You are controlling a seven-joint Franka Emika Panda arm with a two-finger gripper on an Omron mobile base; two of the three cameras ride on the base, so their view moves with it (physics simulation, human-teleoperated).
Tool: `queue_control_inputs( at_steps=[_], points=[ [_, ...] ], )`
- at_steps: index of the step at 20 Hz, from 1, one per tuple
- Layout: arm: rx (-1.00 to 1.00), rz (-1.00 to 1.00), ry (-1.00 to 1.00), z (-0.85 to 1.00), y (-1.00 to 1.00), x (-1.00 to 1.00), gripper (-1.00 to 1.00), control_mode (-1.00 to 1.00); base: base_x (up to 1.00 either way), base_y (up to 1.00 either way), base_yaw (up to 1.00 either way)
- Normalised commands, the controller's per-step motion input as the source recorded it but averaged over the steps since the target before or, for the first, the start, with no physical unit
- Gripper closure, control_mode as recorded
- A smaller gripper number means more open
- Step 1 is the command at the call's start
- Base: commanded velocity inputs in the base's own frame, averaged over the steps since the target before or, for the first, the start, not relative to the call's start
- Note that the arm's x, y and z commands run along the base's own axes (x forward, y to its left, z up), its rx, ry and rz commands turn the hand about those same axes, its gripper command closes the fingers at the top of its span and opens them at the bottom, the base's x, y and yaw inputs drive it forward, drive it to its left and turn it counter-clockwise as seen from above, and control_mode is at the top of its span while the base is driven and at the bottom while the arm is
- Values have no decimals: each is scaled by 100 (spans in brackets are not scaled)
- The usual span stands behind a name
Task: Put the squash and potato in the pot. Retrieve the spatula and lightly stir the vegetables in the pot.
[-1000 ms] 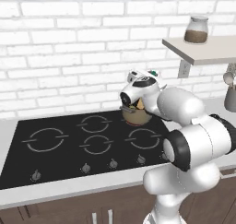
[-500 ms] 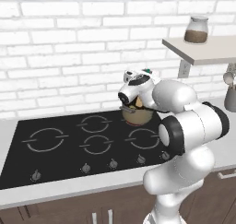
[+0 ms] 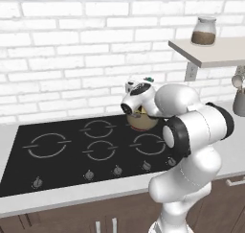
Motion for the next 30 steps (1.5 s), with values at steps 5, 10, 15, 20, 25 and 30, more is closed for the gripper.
queue_control_inputs(
  at_steps=[5, 10, 15, 20, 25, 30],
  points=[
    [-11, 4, 16, -67, 20, 30, 100, -100, 0, 0, 0],
    [-4, 1, 3, -60, 7, 26, 100, -100, 0, 0, 0],
    [-8, 0, -10, -46, 1, 10, 100, -100, 0, 0, 0],
    [-9, 0, -25, -28, 0, 0, 100, -100, 0, 0, 0],
    [-7, 0, -17, -28, 0, 12, 100, -100, 0, 0, 0],
    [-5, 0, -7, -14, 0, 11, 100, -100, 0, 0, 0]
  ],
)
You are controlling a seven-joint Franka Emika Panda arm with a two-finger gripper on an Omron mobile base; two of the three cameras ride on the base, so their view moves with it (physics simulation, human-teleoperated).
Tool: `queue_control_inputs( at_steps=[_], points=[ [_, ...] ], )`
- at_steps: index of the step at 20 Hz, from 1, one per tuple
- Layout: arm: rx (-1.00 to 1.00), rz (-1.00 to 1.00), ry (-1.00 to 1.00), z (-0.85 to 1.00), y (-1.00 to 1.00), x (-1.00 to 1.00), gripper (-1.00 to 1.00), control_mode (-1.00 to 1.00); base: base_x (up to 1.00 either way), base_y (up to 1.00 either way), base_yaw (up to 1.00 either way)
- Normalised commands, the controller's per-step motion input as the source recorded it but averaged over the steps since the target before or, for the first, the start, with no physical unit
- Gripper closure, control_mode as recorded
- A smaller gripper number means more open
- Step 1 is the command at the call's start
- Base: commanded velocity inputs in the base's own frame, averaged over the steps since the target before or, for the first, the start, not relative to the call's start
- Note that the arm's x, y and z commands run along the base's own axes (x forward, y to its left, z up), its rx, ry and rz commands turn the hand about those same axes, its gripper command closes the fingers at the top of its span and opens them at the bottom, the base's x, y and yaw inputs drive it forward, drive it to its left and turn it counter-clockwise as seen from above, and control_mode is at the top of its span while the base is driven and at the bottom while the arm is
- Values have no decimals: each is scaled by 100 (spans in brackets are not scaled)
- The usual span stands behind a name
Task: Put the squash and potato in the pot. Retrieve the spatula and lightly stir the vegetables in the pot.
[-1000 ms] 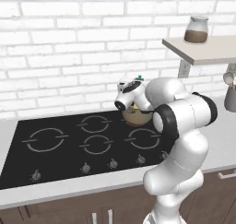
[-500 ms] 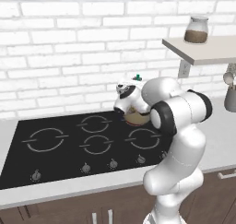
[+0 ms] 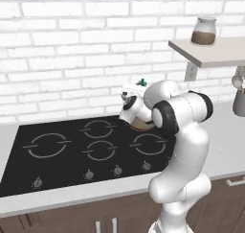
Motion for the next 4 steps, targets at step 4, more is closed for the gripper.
queue_control_inputs(
  at_steps=[4],
  points=[
    [-3, 0, -6, -3, 0, 5, 100, -100, 0, 0, 0]
  ],
)
